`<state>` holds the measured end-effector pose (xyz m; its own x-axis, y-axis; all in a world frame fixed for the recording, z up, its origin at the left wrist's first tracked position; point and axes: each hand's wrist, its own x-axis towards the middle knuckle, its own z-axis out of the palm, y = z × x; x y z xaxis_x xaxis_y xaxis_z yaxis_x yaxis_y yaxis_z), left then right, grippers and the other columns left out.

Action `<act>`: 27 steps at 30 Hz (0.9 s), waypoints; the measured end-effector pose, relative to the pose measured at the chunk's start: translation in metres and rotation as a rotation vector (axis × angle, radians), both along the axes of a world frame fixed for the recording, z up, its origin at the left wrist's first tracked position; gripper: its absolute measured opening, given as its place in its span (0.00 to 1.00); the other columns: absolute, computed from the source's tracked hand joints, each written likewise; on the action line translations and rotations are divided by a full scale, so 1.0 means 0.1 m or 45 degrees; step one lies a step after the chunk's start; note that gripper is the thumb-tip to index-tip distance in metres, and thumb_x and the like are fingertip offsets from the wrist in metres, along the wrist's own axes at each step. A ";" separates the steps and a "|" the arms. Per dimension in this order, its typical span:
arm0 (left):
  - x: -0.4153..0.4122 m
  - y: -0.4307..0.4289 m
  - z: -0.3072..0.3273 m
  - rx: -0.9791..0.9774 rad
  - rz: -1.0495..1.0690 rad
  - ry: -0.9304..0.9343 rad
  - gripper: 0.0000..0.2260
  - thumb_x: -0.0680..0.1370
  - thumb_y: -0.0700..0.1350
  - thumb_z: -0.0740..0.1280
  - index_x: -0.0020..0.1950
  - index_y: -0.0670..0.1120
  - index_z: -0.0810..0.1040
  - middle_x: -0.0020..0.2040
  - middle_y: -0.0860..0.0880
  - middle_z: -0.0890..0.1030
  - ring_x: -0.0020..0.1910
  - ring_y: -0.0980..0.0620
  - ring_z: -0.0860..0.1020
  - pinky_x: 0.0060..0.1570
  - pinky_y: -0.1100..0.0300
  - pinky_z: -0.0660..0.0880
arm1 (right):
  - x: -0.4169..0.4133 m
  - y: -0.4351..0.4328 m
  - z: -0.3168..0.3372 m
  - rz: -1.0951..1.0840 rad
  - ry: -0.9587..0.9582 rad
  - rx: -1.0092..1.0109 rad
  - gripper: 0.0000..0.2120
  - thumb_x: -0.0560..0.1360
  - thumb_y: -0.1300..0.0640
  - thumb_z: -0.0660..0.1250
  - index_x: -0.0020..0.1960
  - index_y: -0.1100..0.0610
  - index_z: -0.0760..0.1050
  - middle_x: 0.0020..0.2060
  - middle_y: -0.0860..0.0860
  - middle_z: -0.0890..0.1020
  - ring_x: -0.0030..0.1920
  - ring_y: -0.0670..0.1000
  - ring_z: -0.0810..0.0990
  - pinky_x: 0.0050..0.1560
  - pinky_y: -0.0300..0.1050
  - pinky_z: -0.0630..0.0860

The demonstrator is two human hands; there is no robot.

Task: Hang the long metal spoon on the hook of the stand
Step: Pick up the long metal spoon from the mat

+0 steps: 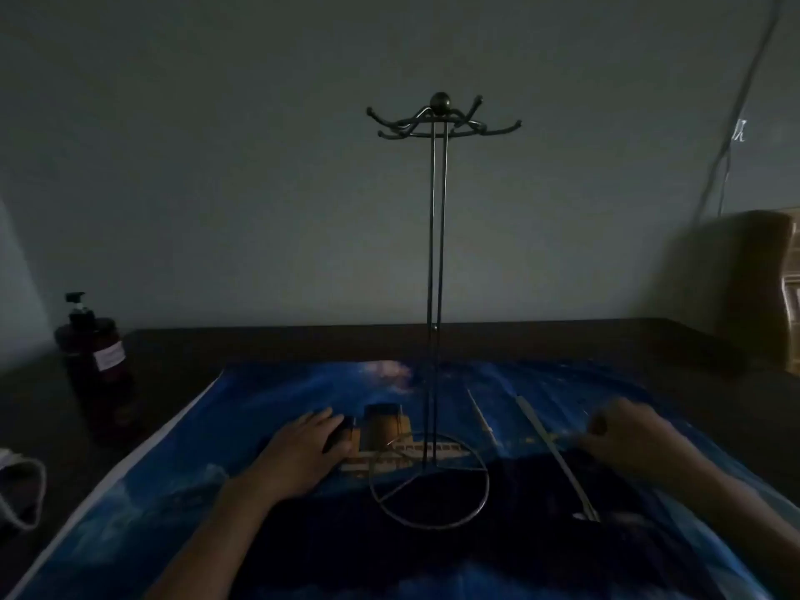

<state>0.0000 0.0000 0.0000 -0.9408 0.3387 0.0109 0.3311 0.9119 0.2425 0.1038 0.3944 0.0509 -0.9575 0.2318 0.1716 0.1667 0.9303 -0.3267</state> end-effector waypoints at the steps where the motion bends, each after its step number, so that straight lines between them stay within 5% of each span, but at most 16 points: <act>1: 0.00 0.00 0.01 0.008 -0.006 0.001 0.27 0.82 0.60 0.52 0.79 0.52 0.54 0.81 0.51 0.52 0.78 0.51 0.50 0.75 0.51 0.50 | -0.01 -0.01 -0.06 -0.024 -0.112 0.024 0.23 0.72 0.38 0.67 0.28 0.55 0.71 0.25 0.46 0.75 0.24 0.46 0.74 0.26 0.39 0.70; 7: 0.01 0.01 0.01 -0.010 -0.004 -0.002 0.27 0.82 0.60 0.53 0.79 0.52 0.55 0.80 0.52 0.53 0.78 0.52 0.51 0.75 0.52 0.51 | -0.07 -0.09 -0.25 -0.100 -0.227 0.120 0.22 0.69 0.34 0.66 0.31 0.50 0.66 0.32 0.46 0.73 0.30 0.43 0.74 0.24 0.38 0.65; 18: -0.05 -0.02 -0.04 -0.020 -0.004 0.003 0.27 0.82 0.61 0.52 0.79 0.53 0.54 0.80 0.52 0.52 0.78 0.53 0.50 0.75 0.51 0.50 | -0.10 -0.20 -0.17 -0.001 -0.304 0.006 0.18 0.75 0.53 0.69 0.28 0.50 0.68 0.26 0.46 0.74 0.23 0.41 0.71 0.17 0.29 0.64; 27: -0.04 -0.02 -0.03 -0.044 -0.009 0.010 0.28 0.82 0.62 0.52 0.79 0.51 0.55 0.81 0.51 0.52 0.78 0.51 0.51 0.75 0.51 0.51 | -0.03 -0.23 -0.06 -0.036 -0.037 -0.272 0.15 0.71 0.55 0.74 0.27 0.49 0.76 0.22 0.45 0.77 0.24 0.43 0.75 0.22 0.34 0.68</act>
